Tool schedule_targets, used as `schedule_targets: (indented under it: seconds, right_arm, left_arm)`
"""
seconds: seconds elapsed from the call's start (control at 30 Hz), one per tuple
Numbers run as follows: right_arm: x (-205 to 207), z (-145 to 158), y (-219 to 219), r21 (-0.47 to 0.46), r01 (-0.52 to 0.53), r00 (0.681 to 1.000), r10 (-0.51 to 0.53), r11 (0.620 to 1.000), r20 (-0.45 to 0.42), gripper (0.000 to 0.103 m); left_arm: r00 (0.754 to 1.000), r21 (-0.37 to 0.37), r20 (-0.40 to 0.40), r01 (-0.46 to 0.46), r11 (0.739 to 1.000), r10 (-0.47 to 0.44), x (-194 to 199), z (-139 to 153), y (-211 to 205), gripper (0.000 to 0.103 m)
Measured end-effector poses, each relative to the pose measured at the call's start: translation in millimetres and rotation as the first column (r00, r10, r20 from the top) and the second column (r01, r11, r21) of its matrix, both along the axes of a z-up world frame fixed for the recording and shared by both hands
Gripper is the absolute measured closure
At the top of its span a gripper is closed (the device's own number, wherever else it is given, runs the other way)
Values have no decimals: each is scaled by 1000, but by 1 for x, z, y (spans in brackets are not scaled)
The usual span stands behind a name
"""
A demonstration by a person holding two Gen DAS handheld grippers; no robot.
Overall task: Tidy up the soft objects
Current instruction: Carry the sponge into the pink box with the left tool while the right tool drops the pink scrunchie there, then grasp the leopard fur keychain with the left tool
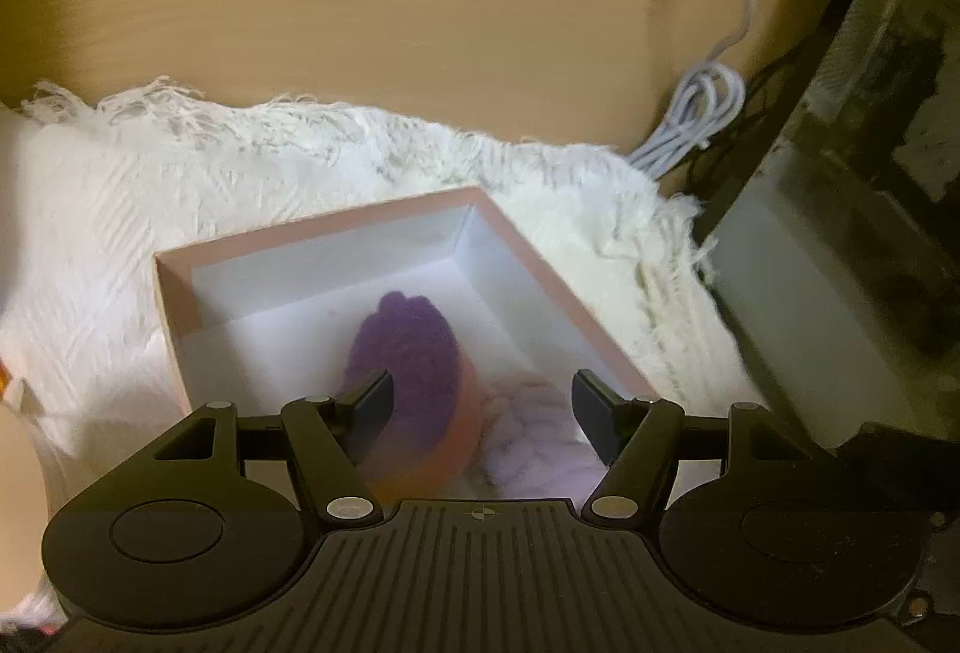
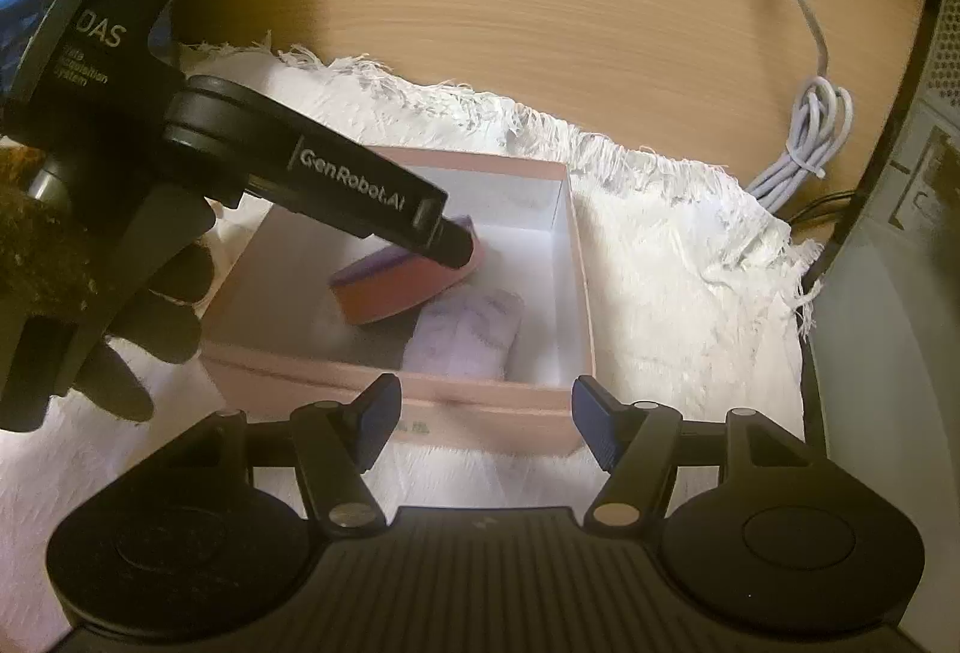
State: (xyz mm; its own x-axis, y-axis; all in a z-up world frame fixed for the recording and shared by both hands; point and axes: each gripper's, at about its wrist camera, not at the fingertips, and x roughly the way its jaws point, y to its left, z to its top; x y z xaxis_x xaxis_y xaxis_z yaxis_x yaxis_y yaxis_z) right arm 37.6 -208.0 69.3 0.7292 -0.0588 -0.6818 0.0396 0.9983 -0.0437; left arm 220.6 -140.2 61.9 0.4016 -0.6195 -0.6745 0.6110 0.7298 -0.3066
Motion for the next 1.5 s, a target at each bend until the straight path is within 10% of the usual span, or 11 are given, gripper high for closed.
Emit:
schedule_targets:
  seconds: [0.13, 0.43, 0.77, 1.3, 1.5]
  right_arm:
    - [-10, 0, 1, 21, 15, 1000, -15, 1000, 4, 39]
    - [-11, -5, 52, 41, -93, 995, 91, 995, 50, 37]
    - [14, -37, 144, 78, -335, 939, 339, 939, -46, 30]
    - [16, -65, 160, 76, -348, 927, 355, 934, -118, 24]
    - [13, -67, 160, 77, -355, 927, 361, 932, -99, 22]
  left_arm:
    - [996, -96, 67, -46, 994, 53, -20, 26, 29, 32]
    - [944, 7, 258, -212, 977, 203, -96, 30, 153, 32]
    - [886, 92, 107, -460, 883, 451, -137, -21, 269, 32]
    - [926, 181, 169, -367, 913, 338, -92, -43, 243, 33]
    - [961, 336, 189, -256, 907, 201, -75, -53, 242, 35]
